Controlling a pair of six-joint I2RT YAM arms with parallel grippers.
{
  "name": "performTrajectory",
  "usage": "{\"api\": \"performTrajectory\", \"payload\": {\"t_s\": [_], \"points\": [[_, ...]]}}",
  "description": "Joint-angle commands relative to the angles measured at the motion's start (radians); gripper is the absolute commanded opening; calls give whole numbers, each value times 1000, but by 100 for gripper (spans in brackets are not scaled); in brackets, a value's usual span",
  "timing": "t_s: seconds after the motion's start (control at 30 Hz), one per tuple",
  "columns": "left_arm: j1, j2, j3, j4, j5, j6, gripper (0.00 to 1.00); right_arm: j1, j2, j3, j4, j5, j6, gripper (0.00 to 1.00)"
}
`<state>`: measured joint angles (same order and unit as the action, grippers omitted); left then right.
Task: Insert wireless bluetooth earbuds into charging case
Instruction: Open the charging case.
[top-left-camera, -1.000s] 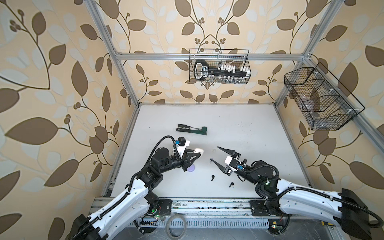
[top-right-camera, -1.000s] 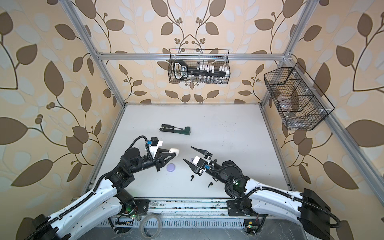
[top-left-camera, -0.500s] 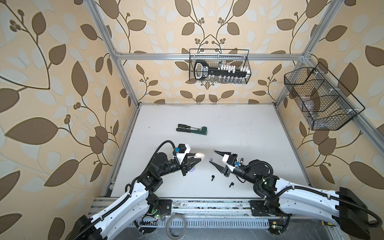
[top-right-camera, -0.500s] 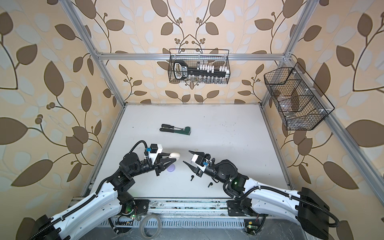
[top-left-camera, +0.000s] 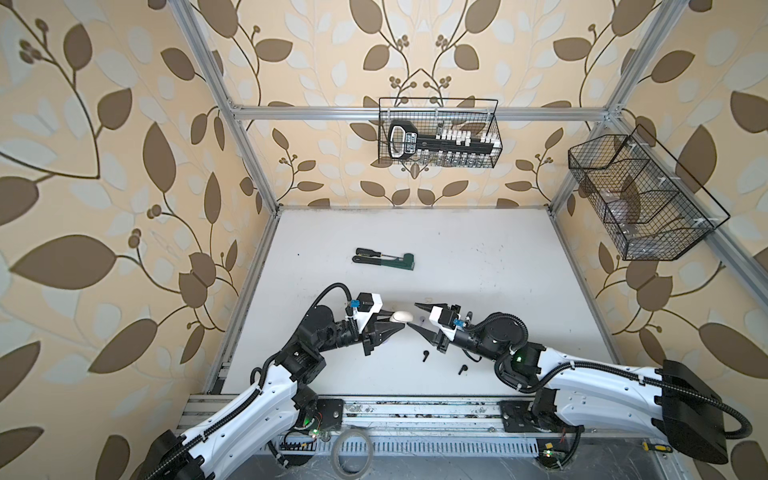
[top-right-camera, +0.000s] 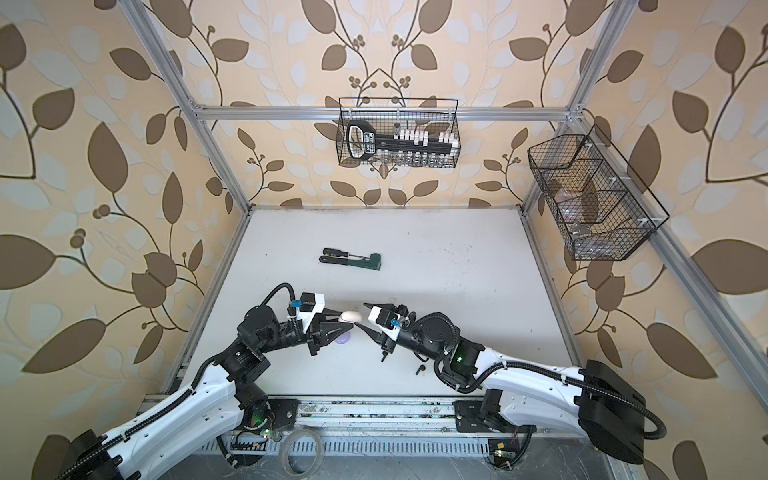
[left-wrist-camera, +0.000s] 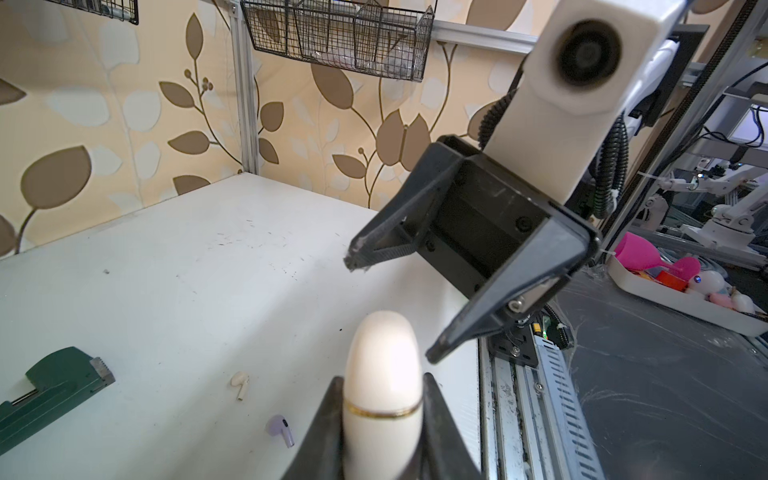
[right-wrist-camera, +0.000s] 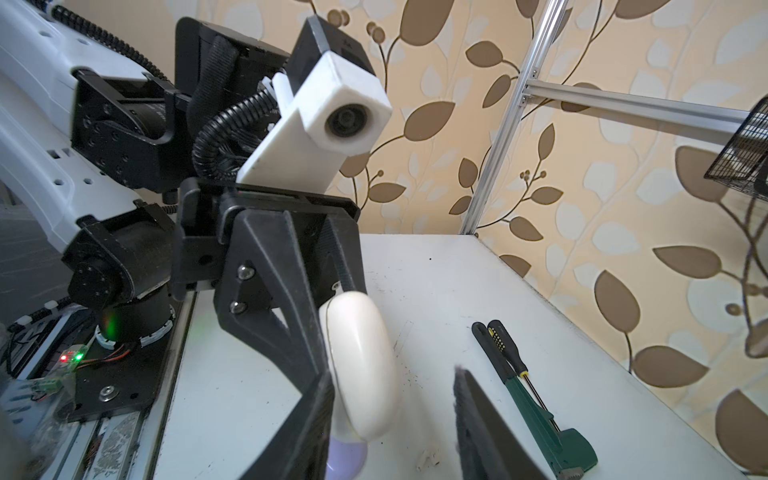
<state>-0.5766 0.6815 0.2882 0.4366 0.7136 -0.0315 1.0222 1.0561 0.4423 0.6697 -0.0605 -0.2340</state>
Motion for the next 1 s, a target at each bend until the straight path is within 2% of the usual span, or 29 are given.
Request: {"api": "performTrajectory", "payload": {"t_s": [0.0,0.43,0.97], "points": [[-5,-10,-6,58,63,27,0,6,17,37,7,0,6,47],[-11,-13,-3,51,103,34,0,-31,5,42,13,83,75,41],[-13,-22,-1,34,79,42,0,-54,3,46,13,76,125,40]]}}
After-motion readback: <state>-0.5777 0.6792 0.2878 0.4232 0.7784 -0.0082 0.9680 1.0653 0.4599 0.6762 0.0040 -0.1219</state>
